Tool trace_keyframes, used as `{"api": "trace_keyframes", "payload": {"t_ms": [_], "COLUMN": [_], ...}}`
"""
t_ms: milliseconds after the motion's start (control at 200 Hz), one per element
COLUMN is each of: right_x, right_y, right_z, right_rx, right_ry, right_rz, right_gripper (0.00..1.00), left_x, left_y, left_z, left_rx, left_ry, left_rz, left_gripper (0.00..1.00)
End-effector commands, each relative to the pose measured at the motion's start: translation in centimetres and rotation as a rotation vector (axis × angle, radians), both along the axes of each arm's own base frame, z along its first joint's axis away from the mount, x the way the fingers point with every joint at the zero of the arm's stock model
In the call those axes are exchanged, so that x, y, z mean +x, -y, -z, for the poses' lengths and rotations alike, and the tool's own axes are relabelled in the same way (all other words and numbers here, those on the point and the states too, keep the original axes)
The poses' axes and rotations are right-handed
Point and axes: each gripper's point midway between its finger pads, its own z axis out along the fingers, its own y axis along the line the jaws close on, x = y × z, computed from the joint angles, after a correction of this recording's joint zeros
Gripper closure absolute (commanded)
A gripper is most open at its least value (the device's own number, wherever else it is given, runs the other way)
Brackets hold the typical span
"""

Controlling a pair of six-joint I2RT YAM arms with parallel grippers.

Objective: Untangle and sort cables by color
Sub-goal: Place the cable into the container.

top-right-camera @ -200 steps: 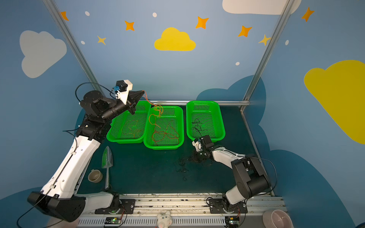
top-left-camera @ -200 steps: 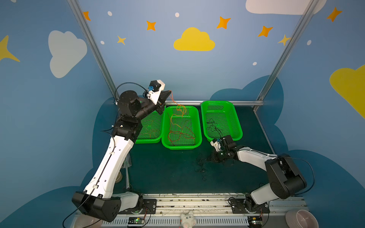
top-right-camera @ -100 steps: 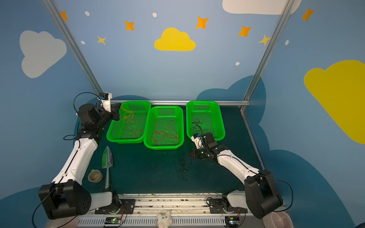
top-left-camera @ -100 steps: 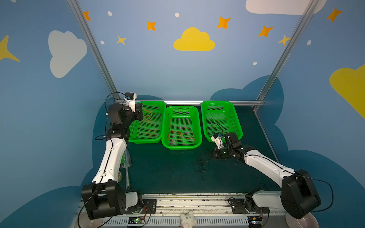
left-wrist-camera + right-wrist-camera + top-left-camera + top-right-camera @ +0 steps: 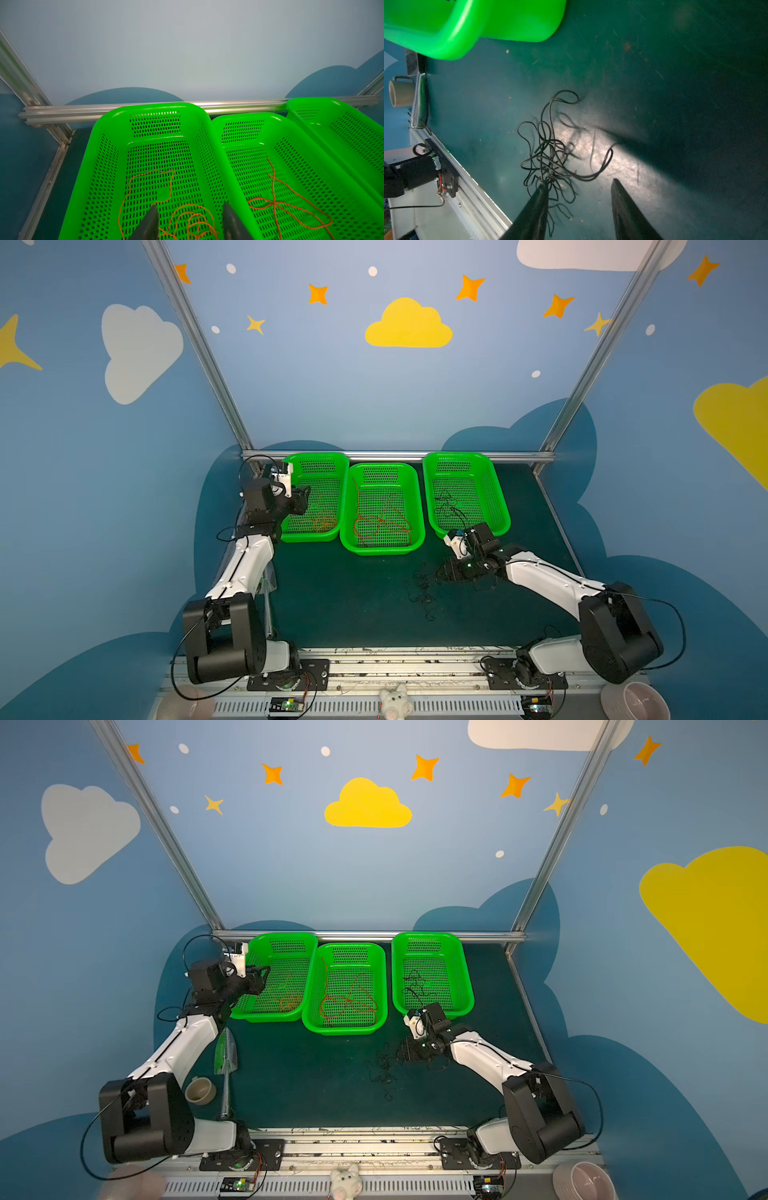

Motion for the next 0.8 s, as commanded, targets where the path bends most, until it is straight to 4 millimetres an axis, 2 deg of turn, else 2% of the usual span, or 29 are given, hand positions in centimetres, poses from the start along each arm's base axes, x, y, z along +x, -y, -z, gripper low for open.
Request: {"api": "trace_keyframes", "payload": {"t_ms": [0, 185, 325, 466, 656, 796], "right_x": [0.0, 0.3, 0.3, 0.0, 1.3, 2.0], "right_y": [0.3, 0.3, -0.4, -1.1, -0.9, -1.0], "right_z": [0.4, 0.7, 1.0, 1.0, 2.1, 2.8], "right_rx": [-0.034, -0.064, -0.072, -0.078, -0.140, -0.185], "right_ry": [0.001, 0.025, 0.006, 0.017, 0.025, -0.003], "right_rz": [-0.003, -0.046, -0.108, -0.152, -0.143, -0.162], "right_gripper": [0.47, 0.37, 0.37, 0.37, 0.38, 0.48], "left_x": [-0.5, -1.8, -2.6, -3.4, -5.5, -7.5], "left_y": [0.1, 0.3, 1.3, 2.2, 7.2, 10.8], "left_z": [-2.0, -3.2, -2.6, -3.1, -4.1, -5.6], "left_rx": [0.010, 0.059, 0.127, 0.171, 0.281, 0.274], "left_ry": [0.055, 0.091, 0.073, 0.090, 0.148, 0.222], "left_rz": [0.006, 0.018, 0.058, 0.079, 0.250, 0.370], "left_gripper": [0.33, 0.19, 0.09, 0.05, 0.04, 0.06]}}
